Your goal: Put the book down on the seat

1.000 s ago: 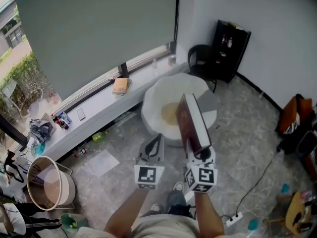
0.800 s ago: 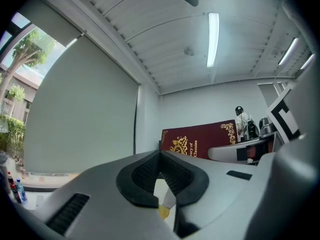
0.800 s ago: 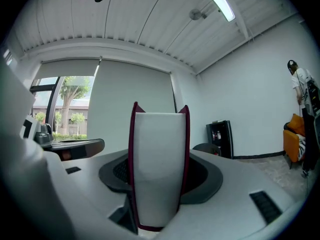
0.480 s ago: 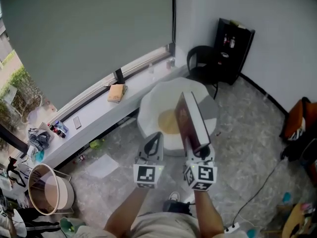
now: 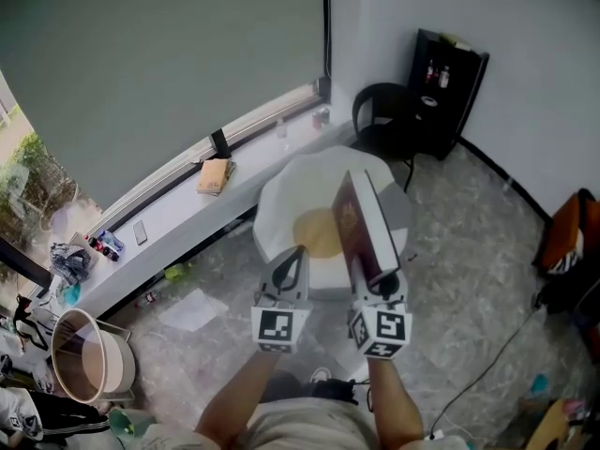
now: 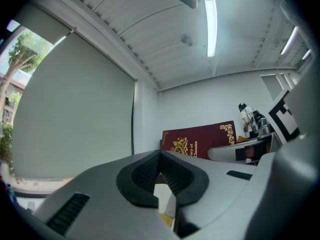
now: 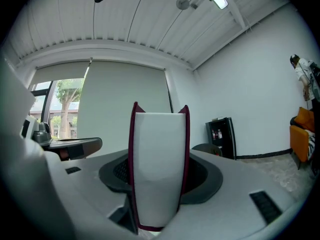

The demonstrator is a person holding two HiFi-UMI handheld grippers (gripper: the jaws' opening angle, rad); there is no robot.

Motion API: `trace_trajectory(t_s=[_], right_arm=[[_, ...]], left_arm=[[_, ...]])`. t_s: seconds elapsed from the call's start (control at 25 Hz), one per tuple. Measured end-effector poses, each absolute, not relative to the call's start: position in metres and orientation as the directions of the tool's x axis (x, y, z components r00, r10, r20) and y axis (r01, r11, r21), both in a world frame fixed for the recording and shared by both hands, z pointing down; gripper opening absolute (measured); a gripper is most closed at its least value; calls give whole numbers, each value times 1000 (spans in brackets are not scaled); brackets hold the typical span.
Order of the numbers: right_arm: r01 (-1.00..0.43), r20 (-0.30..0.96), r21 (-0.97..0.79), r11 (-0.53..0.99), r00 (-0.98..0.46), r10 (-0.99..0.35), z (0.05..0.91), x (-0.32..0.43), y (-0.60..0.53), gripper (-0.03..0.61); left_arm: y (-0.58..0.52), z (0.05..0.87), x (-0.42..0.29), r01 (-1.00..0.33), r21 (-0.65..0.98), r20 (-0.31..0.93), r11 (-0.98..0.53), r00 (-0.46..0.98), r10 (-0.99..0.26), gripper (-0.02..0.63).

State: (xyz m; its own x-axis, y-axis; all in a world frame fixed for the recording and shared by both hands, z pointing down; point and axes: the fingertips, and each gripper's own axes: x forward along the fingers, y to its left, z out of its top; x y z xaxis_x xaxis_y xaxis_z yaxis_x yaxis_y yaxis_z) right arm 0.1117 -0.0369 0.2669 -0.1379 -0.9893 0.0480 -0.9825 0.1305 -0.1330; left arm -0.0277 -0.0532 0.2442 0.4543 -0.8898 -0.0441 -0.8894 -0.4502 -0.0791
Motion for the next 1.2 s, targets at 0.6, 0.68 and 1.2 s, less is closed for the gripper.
trace_trajectory(t_s=[0.6,0.68,1.2], right_arm=[[-986,98,-102,133,-143,-985,297,95,-145,225],[-987,101,-102,125,-135,-986,298,90,-167,225],[-992,164,-88,89,-103,-981,314,44,-315,225]], left_arm=[[-166,277,-44,-895,-33,-31,-446,446,-894,6],[-189,279,-48,-891,-28,-31,-453,454,-891,6],[-348,291,-94,-875,-17,1,-483,483,-875,6]])
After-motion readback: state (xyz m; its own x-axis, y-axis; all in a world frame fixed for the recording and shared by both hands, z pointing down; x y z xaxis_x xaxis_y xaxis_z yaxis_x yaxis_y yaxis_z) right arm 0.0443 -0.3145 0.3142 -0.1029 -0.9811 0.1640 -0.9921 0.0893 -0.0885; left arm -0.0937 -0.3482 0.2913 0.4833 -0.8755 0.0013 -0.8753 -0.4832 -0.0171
